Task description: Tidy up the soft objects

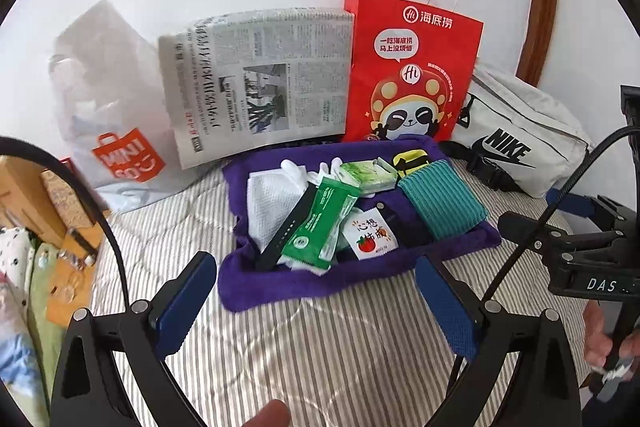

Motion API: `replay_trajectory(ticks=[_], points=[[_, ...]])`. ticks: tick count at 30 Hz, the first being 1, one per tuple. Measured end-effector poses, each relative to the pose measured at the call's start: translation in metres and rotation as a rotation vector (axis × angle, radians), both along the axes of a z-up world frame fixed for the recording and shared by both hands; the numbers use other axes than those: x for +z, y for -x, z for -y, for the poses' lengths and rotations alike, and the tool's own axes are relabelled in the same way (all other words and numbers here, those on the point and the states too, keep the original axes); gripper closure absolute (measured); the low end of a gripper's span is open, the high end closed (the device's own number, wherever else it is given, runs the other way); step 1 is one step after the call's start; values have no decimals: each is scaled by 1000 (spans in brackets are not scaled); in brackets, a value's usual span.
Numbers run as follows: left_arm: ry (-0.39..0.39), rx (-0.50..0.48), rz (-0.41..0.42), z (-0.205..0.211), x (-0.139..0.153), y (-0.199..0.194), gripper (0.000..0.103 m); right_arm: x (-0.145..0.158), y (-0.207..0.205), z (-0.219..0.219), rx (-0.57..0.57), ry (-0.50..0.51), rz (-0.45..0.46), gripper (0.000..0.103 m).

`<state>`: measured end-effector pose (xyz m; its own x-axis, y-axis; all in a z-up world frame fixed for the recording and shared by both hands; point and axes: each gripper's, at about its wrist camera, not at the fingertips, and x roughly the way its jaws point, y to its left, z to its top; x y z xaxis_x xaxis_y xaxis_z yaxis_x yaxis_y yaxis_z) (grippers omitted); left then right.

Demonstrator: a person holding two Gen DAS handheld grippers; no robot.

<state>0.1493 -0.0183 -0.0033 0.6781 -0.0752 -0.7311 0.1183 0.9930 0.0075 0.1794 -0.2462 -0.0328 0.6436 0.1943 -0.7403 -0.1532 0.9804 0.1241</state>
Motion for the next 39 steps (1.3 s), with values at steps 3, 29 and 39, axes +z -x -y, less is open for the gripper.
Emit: replay_trajectory(ticks=[3, 29, 39], points=[[-11, 45, 11, 2, 2, 16, 2, 1, 11, 3, -12, -3, -1, 0], [42, 111, 3, 5, 2, 55, 2, 3, 56, 19, -98, 69, -1, 1], [21, 101, 0, 10, 3, 57, 2, 6, 60, 18, -95, 70, 4, 0]])
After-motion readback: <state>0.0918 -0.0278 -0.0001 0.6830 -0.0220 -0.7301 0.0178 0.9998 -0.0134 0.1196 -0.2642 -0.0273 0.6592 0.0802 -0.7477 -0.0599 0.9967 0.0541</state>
